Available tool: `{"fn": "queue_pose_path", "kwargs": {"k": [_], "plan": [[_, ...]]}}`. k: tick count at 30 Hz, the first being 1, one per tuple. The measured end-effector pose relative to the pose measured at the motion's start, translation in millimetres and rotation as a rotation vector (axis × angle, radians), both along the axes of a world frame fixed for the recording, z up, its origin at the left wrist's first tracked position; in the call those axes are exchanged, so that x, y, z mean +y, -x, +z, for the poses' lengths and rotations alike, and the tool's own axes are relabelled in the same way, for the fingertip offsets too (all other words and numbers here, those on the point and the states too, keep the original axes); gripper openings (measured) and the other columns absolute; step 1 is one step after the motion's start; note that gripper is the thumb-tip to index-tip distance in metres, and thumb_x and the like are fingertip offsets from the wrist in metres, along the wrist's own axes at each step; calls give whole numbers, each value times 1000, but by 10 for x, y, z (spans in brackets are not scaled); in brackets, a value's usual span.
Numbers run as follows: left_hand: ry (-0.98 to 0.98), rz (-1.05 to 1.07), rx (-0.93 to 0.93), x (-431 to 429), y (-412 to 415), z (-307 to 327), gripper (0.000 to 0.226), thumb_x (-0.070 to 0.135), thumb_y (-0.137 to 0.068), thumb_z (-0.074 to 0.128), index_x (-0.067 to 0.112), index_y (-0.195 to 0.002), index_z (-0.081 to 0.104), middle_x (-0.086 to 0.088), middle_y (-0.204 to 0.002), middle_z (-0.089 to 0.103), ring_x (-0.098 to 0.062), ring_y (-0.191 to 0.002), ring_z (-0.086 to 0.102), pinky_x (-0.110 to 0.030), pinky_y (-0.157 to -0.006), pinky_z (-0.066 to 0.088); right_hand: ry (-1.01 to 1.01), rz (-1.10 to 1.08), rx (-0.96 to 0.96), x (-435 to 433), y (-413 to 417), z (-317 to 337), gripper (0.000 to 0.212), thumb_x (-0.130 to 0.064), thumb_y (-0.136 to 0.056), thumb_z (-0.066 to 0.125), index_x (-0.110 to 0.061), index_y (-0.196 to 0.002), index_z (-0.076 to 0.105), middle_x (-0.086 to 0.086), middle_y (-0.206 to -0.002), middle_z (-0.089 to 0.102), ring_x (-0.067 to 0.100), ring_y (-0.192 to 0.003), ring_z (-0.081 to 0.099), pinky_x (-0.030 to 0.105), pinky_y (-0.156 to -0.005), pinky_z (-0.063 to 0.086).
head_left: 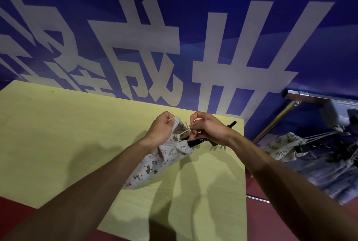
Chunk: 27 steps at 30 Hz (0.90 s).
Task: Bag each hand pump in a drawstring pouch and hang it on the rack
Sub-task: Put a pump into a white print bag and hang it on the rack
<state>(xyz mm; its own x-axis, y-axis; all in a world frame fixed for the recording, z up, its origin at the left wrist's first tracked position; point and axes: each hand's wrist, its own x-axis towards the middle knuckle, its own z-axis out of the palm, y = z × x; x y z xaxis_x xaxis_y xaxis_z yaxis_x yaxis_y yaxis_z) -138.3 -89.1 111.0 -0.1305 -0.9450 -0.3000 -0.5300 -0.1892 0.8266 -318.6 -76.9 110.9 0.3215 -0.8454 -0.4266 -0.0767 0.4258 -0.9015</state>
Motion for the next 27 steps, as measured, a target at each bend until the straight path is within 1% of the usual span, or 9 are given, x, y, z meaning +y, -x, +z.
{"fn": "queue_pose_path", "kwargs": {"k": [3,7,9,12,15,17,20,23,27], "plan": [[-5,-38,-38,11,56,-6,11,19,-95,40,13,-89,48,-2,-83,51,-18,-73,44,-30,-64,36,8,46,197,-15,46,11,19,4,-86,50,-10,-100,51,7,-64,55,20,-62,55,28,-62,52],[1,-54,-89,25,125,-31,12,21,-95,42,13,-88,48,-4,-87,55,-19,-77,47,-31,-68,38,224,182,641,-89,81,40,29,2,-79,59,-14,-103,57,-1,-64,55,14,-61,53,25,-58,45],[5,-59,-83,25,165,-33,16,24,-96,44,14,-84,48,-5,-93,58,-19,-83,49,-30,-69,39,315,157,795,-140,38,10,29,-1,-79,62,-15,-105,60,-1,-76,58,14,-68,55,22,-58,42],[43,-88,-82,18,199,-21,26,31,-95,47,19,-73,45,-6,-89,61,-22,-86,54,-30,-72,40,420,94,988,-241,-34,-137,35,-2,-82,62,-16,-114,59,8,-105,62,21,-86,59,27,-66,47],[49,-147,-87,1,207,-6,29,32,-95,49,19,-70,43,1,-72,54,-22,-76,51,-29,-68,39,454,182,1097,-366,-87,-239,51,0,-82,60,-21,-128,55,8,-125,59,25,-102,61,36,-81,55],[60,-186,-99,1,217,-5,27,30,-95,50,15,-74,45,-1,-72,55,-22,-77,51,-28,-66,39,455,344,1176,-435,-124,-233,55,-5,-84,62,-25,-134,51,5,-132,57,25,-112,59,36,-86,52],[62,-203,-114,-7,210,-50,24,28,-95,51,10,-80,48,-13,-91,64,-24,-93,57,-28,-74,40,508,586,1325,-494,-199,-242,40,-14,-88,60,-22,-127,56,4,-123,62,25,-109,60,32,-76,45],[62,-200,-123,-8,161,-87,24,27,-95,51,10,-78,47,-3,-76,57,-21,-77,50,-21,-63,38,508,647,1351,-491,-244,-262,29,-23,-89,62,-12,-115,58,8,-109,64,26,-97,61,32,-70,43],[81,-171,-119,-14,105,-90,25,28,-95,50,10,-77,47,0,-70,51,-18,-69,45,-15,-53,34,492,599,1302,-466,-251,-238,27,-25,-89,63,-8,-110,59,11,-110,62,28,-98,60,33,-73,44]]}}
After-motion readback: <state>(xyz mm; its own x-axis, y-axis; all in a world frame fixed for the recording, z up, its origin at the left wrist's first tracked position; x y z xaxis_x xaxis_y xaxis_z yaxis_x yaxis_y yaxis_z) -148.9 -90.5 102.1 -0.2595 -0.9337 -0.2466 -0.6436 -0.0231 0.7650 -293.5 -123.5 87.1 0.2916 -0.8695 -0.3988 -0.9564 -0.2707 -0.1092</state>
